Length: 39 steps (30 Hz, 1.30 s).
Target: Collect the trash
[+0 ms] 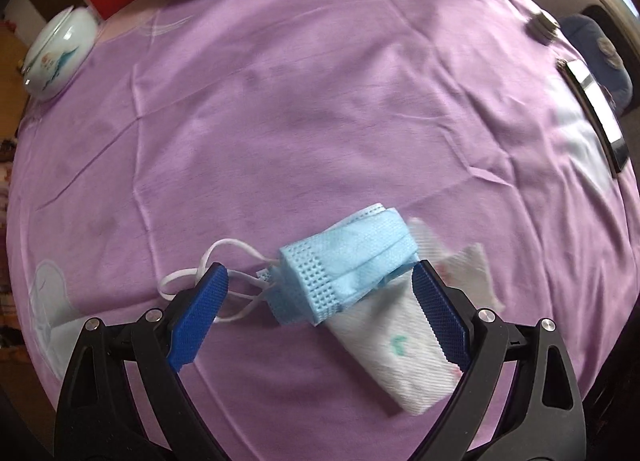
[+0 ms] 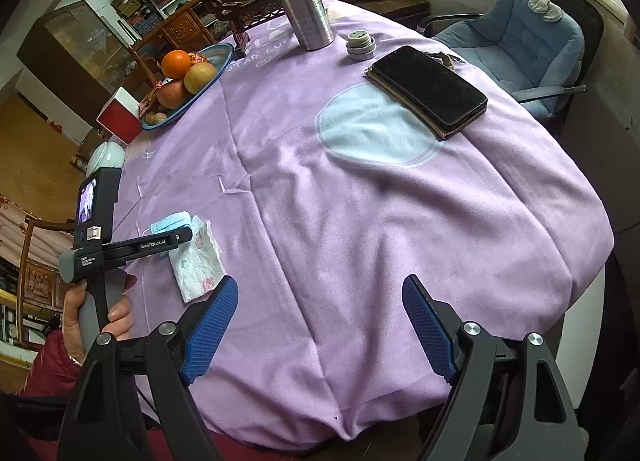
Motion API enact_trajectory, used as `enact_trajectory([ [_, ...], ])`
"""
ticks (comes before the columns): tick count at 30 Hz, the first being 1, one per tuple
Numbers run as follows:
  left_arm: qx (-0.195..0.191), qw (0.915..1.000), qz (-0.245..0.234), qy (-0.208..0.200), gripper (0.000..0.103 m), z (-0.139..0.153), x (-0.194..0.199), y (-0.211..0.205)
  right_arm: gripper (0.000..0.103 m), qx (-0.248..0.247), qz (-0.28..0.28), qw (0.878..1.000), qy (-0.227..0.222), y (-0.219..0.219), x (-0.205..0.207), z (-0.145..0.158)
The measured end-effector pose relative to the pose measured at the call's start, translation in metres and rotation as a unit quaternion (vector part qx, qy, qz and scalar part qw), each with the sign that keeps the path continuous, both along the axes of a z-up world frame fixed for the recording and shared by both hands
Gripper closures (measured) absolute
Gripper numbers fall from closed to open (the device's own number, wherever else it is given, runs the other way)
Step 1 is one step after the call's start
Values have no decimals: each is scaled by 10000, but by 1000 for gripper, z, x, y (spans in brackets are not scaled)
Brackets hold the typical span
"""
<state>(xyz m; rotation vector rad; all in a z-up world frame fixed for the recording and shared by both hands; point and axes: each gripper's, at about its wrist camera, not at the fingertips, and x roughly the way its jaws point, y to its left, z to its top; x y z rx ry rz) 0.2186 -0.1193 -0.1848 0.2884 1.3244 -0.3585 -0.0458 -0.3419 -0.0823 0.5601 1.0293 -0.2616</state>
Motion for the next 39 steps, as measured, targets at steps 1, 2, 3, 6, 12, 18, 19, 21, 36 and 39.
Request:
enact_trajectory([
  [1, 3, 9999, 139, 8, 13, 0, 3, 10, 20, 6, 41, 10000, -4, 1, 2, 0],
  [2, 16, 9997, 252, 3, 13, 0, 5, 18, 20, 16, 113, 9999, -11, 4, 6, 0],
  [3, 32, 9992, 393, -10, 13, 2, 7, 30, 20, 29, 204, 9998, -20, 7, 10, -1],
  [6, 53, 9965, 833, -52, 13, 7, 10, 68, 20, 81, 480, 9988, -32, 18, 23, -2],
  [12, -33, 9883, 1515, -183, 13, 30, -5, 134, 20, 213, 1312, 9911, 8, 57, 65, -13],
  [18, -170, 9833, 1795, -259, 13, 52, -38, 165, 20, 71, 2236, 9746, 112, 109, 106, -28],
  [19, -181, 9829, 1816, -262, 13, 54, -45, 168, 20, 32, 2330, 9724, 127, 116, 111, -30],
  [21, -143, 9819, 1870, -275, 13, 58, -52, 173, 19, -62, 2536, 9672, 146, 129, 122, -36],
  [36, 144, 9604, 2777, -201, 13, 61, -94, 237, 13, -595, 2977, 9520, 398, 164, 165, -76],
  [39, 161, 9604, 2776, -198, 13, 60, -96, 238, 12, -778, 3036, 9485, 448, 168, 166, -81],
])
